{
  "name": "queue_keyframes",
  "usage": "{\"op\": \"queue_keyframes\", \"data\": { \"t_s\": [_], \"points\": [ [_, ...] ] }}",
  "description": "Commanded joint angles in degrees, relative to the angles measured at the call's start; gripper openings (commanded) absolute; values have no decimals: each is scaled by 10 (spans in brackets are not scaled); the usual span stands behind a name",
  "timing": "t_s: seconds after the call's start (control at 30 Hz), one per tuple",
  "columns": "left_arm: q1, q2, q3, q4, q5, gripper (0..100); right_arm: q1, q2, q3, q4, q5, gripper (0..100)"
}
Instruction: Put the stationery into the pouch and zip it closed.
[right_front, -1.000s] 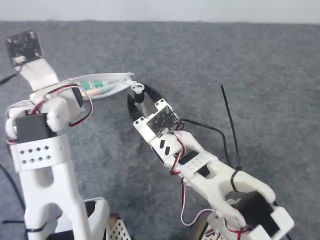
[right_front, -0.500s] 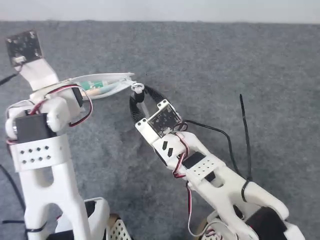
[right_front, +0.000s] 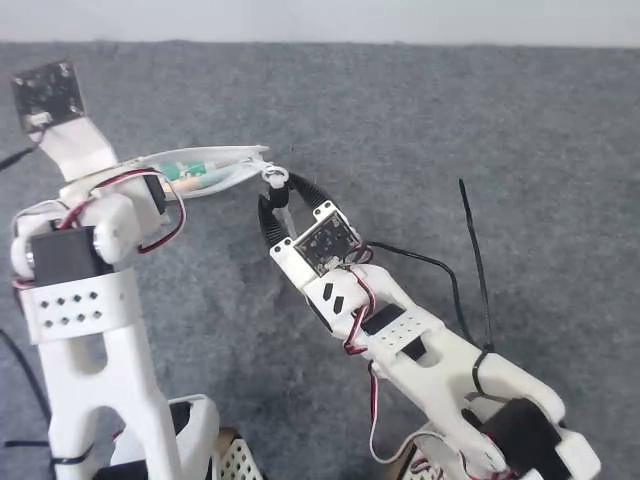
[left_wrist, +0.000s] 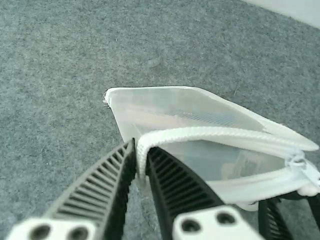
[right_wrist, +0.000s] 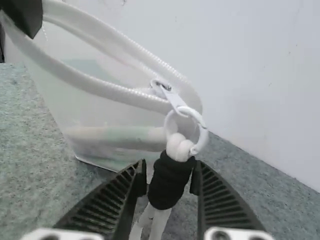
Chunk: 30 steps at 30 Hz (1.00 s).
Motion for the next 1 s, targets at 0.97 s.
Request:
{"op": "queue_keyframes", "data": {
  "t_s": [0.97],
  "points": [
    [-3,-4,3,-34,-4,12,13,-59,-4,20,8,6]
  ]
}}
